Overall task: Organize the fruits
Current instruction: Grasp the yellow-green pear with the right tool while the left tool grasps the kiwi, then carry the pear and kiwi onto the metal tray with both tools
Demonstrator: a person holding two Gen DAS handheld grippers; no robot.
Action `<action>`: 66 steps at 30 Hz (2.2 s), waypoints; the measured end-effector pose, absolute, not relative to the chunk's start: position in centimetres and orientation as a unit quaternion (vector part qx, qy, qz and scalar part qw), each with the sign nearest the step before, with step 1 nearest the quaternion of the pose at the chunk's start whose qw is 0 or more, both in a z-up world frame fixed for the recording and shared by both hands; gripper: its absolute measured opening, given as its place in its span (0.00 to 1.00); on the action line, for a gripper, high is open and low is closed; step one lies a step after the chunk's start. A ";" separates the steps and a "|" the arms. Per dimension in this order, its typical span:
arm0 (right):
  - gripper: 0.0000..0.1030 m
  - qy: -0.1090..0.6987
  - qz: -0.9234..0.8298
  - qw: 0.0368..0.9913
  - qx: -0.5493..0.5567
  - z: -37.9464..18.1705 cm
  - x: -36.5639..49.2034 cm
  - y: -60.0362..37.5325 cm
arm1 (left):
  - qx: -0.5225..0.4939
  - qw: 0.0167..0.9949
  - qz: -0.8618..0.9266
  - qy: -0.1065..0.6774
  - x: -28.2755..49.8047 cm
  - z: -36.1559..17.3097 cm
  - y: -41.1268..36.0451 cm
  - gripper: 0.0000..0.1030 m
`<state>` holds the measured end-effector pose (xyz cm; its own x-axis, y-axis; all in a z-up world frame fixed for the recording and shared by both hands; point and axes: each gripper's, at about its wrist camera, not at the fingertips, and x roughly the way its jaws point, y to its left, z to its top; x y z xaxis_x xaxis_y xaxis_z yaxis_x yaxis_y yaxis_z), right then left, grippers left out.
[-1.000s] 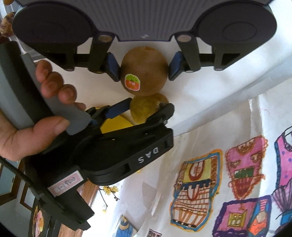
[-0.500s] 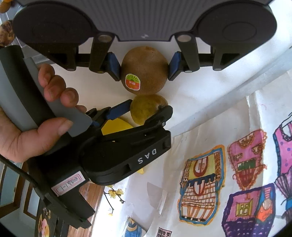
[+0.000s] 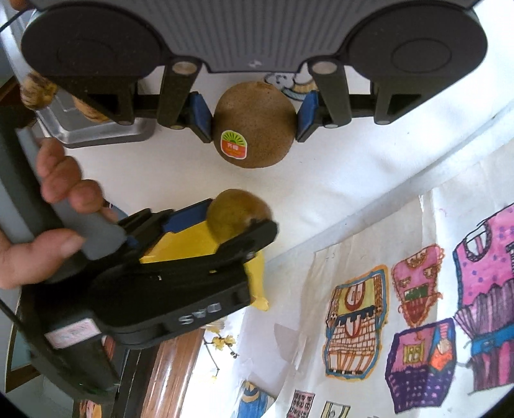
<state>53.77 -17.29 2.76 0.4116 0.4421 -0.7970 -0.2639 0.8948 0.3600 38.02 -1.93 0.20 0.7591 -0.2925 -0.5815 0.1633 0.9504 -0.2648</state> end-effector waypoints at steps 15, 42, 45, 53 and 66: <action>0.69 0.451 0.191 0.867 0.094 10.1 42.1 -29.0 | -0.117 0.933 -0.150 0.305 32.4 4.3 -6.5 0.57; 0.69 0.446 0.202 0.872 0.016 4.1 24.6 -37.5 | -0.064 0.917 -0.219 0.328 32.6 3.9 -18.0 0.57; 0.69 0.442 0.203 0.874 -0.007 3.4 24.1 -36.9 | -0.060 0.915 -0.218 0.334 33.7 3.5 -18.6 0.57; 0.69 0.439 0.205 0.874 -0.047 1.9 23.6 -36.0 | -0.039 0.914 -0.224 0.336 34.6 2.7 -20.6 0.57; 0.69 0.420 0.210 0.881 -0.066 1.8 23.0 -35.9 | -0.012 0.907 -0.222 0.358 35.6 2.5 -22.3 0.57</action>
